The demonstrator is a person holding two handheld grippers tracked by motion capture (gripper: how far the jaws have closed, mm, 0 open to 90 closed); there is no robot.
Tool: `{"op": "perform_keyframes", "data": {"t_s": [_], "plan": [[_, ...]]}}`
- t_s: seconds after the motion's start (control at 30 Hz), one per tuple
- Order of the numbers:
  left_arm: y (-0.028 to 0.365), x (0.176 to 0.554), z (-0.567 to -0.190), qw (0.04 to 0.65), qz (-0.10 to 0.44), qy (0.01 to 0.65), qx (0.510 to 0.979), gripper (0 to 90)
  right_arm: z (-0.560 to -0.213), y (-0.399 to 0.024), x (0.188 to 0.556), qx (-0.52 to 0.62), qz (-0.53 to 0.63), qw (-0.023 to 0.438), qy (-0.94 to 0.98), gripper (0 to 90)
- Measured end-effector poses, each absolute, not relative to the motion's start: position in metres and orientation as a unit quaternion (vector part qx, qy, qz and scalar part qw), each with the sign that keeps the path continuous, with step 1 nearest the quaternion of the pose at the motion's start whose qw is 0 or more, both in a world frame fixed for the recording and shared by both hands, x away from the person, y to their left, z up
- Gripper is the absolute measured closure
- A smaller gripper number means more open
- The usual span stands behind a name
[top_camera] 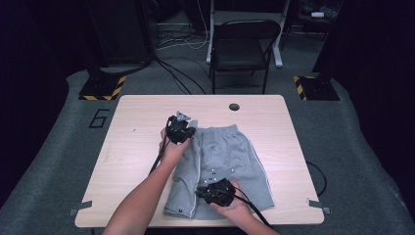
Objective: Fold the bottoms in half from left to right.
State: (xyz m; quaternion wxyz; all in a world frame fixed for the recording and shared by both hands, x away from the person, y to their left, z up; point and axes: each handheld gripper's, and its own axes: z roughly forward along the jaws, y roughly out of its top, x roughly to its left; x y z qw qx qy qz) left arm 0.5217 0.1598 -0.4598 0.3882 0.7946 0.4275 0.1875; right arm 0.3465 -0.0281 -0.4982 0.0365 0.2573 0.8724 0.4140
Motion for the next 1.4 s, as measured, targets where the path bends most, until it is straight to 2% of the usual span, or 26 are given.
{"op": "perform_keyframes", "data": {"t_s": [0.03,0.07,0.13,0.23,0.43,0.47,0.5,0.57,0.6,0.63,0.73,0.93,1.2,1.4], "plan": [[0.160,0.522,-0.460,0.388,0.188,0.427,0.795,86.8,-0.504,-0.026,0.346,0.263,0.405,0.022,0.876,62.0],[0.160,0.522,-0.460,0.388,0.188,0.426,0.795,86.8,-0.504,-0.026,0.346,0.263,0.405,0.022,0.876,62.0],[0.160,0.522,-0.460,0.389,0.188,0.426,0.795,86.8,-0.508,-0.024,0.344,0.270,0.389,0.017,0.880,55.3],[0.160,0.522,-0.460,0.391,0.188,0.427,0.794,86.8,-0.514,-0.018,0.344,0.269,0.386,0.040,0.882,51.0],[0.161,0.520,-0.460,0.387,0.189,0.427,0.796,86.8,-0.516,-0.014,0.343,0.278,0.385,0.042,0.879,46.3],[0.161,0.520,-0.460,0.385,0.189,0.425,0.797,86.7,-0.518,-0.013,0.344,0.268,0.381,0.050,0.883,47.3],[0.161,0.520,-0.460,0.385,0.189,0.424,0.797,86.7,-0.519,-0.010,0.340,0.250,0.375,0.076,0.890,54.8],[0.161,0.520,-0.460,0.386,0.189,0.424,0.797,86.7,-0.519,-0.010,0.340,0.241,0.373,0.082,0.892,58.0],[0.161,0.520,-0.460,0.386,0.189,0.424,0.797,86.7,-0.518,-0.010,0.339,0.239,0.370,0.080,0.894,65.9],[0.161,0.520,-0.460,0.386,0.189,0.424,0.797,86.7,-0.518,-0.010,0.339,0.239,0.370,0.080,0.894,65.9],[0.162,0.519,-0.460,0.385,0.191,0.424,0.797,86.7,-0.519,-0.012,0.344,0.249,0.378,0.071,0.889,79.4],[0.167,0.520,-0.457,0.388,0.196,0.426,0.793,86.7,-0.509,-0.016,0.345,0.250,0.405,0.053,0.878,82.8],[0.175,0.520,-0.448,0.396,0.203,0.442,0.779,86.7,-0.485,-0.018,0.338,0.208,0.445,0.057,0.869,85.3],[0.182,0.517,-0.423,0.396,0.216,0.451,0.770,86.8,-0.464,-0.021,0.336,0.189,0.475,0.063,0.857,85.6]]}}
